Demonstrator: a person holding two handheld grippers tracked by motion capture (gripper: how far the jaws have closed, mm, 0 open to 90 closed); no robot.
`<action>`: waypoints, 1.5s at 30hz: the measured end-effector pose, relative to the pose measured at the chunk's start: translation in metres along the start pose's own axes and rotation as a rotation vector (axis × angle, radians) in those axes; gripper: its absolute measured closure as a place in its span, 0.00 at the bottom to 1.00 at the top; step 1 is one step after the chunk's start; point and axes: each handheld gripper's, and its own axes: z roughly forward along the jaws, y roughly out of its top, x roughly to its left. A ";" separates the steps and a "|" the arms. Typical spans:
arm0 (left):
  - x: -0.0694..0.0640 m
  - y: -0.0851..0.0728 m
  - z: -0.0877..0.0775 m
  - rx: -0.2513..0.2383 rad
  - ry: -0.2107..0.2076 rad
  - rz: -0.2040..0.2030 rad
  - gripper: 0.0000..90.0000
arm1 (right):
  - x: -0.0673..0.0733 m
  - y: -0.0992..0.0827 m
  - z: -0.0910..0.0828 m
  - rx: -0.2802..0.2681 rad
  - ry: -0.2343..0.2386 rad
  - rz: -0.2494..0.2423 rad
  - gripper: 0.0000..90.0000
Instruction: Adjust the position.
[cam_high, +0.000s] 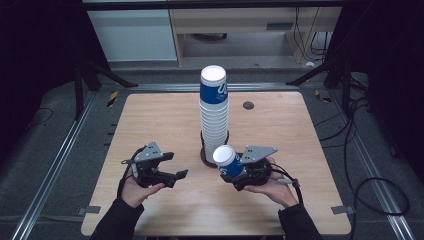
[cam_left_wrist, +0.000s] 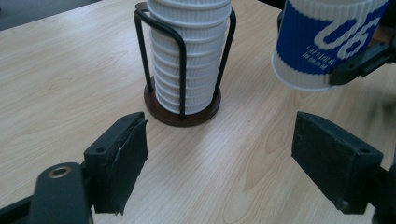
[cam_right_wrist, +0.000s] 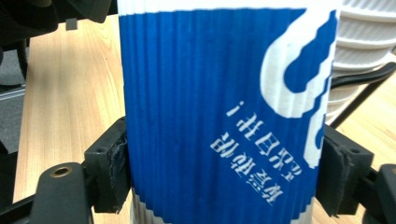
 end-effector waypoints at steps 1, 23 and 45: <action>0.000 0.000 0.000 0.000 0.000 0.000 0.20 | 0.000 0.000 0.001 0.001 0.002 0.000 0.23; -0.025 0.027 0.024 -0.028 -0.098 0.040 0.19 | 0.004 -0.002 0.016 -0.001 0.011 0.003 0.23; -0.038 0.031 0.045 -0.025 -0.137 0.037 0.20 | 0.012 -0.002 0.029 -0.018 0.022 -0.001 0.23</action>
